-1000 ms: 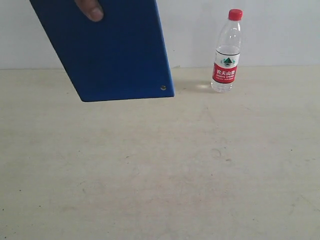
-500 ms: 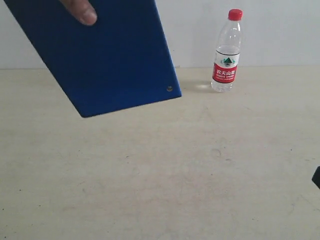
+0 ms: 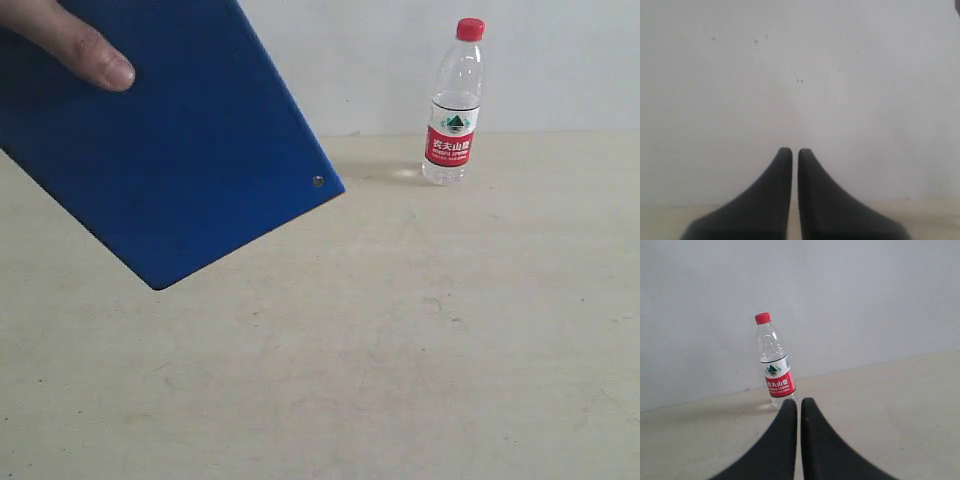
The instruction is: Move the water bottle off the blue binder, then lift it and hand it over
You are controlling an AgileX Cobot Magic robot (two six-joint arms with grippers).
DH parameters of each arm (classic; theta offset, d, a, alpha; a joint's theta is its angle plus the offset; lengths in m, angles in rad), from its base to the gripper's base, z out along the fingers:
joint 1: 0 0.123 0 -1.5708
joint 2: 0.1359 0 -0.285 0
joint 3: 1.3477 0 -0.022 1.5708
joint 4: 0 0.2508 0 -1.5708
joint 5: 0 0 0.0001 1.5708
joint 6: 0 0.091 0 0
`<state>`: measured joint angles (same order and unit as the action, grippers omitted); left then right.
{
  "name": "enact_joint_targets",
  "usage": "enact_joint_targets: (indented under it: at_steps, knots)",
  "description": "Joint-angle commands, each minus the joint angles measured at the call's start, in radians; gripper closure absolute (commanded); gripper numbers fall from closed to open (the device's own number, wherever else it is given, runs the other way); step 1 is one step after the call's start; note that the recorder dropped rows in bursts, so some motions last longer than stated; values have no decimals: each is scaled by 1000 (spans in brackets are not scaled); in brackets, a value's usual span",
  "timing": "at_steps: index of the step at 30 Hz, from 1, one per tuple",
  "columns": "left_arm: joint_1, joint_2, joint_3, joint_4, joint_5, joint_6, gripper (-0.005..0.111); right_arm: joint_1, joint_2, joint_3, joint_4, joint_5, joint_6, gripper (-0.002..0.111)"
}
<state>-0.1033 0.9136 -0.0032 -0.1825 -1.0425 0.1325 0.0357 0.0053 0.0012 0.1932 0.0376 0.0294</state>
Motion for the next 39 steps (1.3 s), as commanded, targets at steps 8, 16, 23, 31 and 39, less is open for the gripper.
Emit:
enact_joint_targets:
  at_steps: [8,16,23,31,39]
  knots:
    - [0,-3,3,-13,131,-9,102,-5,-5,-1,-56,342,-7,109]
    - [0,-3,3,-13,129,-9,102,-5,-5,-1,-465,271,-7,109]
    - [0,-3,3,-13,129,-9,102,-18,-5,-1,-273,258,-23,109]
    - [0,-3,3,-13,129,-9,102,-27,-5,-1,-229,327,-100,108]
    - [0,-3,3,-13,129,-9,102,-27,-5,-1,-226,332,-124,108]
